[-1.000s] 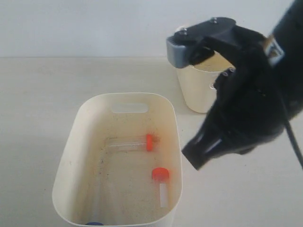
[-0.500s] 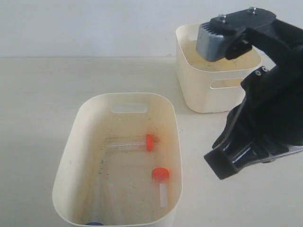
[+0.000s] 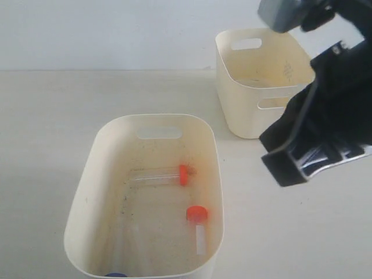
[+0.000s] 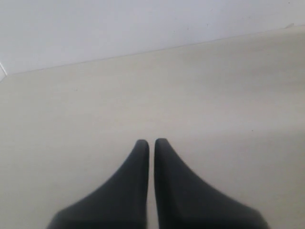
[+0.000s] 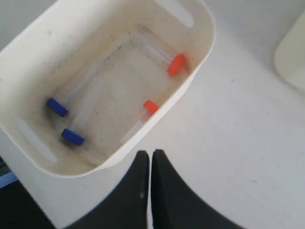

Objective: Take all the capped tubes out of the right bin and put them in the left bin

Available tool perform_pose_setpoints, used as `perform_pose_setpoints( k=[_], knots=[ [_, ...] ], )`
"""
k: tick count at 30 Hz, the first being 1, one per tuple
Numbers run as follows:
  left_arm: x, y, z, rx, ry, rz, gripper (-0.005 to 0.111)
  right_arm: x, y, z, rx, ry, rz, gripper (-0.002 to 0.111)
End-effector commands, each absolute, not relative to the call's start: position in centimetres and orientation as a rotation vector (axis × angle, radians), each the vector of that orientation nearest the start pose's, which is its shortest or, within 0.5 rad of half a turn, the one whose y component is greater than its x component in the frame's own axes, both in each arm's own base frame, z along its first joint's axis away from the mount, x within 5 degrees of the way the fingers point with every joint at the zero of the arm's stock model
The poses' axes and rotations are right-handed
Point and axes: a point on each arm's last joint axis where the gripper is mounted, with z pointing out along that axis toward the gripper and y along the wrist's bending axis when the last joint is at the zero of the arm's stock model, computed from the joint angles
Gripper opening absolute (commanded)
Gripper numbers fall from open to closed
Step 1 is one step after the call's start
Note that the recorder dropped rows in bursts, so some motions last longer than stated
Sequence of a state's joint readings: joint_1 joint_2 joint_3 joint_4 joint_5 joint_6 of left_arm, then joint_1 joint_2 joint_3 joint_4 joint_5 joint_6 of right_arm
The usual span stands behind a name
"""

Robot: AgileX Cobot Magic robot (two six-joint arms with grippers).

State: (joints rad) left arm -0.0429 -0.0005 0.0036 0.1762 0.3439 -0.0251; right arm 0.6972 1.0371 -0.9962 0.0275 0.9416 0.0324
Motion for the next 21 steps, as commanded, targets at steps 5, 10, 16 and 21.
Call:
perform_pose_setpoints(
  k=[5, 10, 16, 21],
  knots=[
    [5.4, 0.3, 18.3, 0.119, 1.816, 0.115, 0.004, 12.9, 7.2, 39.0, -0.568, 2.124, 0.259, 0.001],
    [5.4, 0.3, 18.3, 0.119, 1.816, 0.115, 0.004, 10.8, 3.5, 40.7, -0.333, 2.021, 0.172, 0.001],
    [5.4, 0.3, 18.3, 0.119, 1.816, 0.115, 0.004, 8.4, 1.2, 39.9, -0.137, 1.767, 0.099, 0.001],
    [5.4, 0.3, 18.3, 0.119, 1.816, 0.115, 0.004, 6.7, 0.7, 31.6, -0.085, 1.688, 0.091, 0.001]
  ],
)
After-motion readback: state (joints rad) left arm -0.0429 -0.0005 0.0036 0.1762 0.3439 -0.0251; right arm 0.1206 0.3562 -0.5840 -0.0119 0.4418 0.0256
